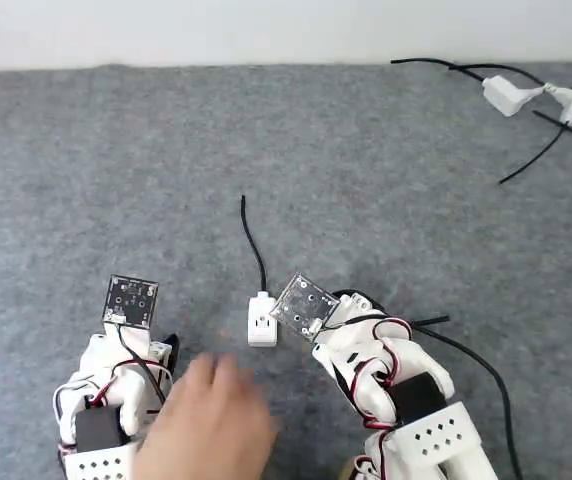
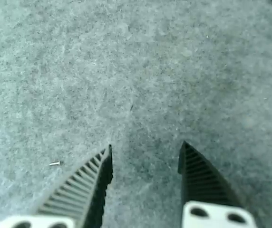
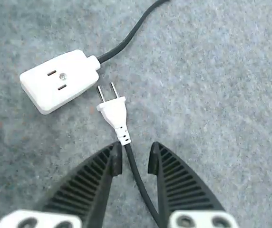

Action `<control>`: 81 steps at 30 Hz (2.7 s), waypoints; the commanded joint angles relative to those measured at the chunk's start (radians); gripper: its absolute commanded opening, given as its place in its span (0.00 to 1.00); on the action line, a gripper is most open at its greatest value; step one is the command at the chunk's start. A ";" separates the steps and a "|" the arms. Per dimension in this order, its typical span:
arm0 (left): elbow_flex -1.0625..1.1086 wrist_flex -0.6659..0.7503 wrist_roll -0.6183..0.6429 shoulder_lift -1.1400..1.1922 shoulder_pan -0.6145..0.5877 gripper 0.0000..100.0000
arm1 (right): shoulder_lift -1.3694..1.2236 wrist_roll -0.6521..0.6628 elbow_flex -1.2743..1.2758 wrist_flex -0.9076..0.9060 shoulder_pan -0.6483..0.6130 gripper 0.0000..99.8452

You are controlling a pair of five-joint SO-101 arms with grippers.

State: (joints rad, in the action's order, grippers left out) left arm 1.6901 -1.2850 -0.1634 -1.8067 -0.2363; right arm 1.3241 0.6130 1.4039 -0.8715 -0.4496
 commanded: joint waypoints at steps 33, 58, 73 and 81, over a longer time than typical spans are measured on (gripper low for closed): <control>-0.007 0.018 -0.005 -0.014 0.002 0.22 | -0.002 -0.012 -0.051 -0.074 -0.016 0.10; -0.007 0.018 -0.005 -0.014 0.002 0.22 | -0.004 -0.009 -0.048 -0.073 -0.016 0.10; -0.007 0.018 -0.005 -0.014 0.002 0.22 | -0.002 -0.011 -0.049 -0.074 -0.018 0.10; -0.007 0.018 -0.005 -0.014 0.002 0.22 | -0.010 -0.012 -0.049 -0.073 -0.018 0.10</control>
State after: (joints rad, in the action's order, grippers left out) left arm 1.6901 -1.2850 -0.1634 -1.8067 -0.2363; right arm 1.3257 0.6130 1.4039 -0.9375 -0.4511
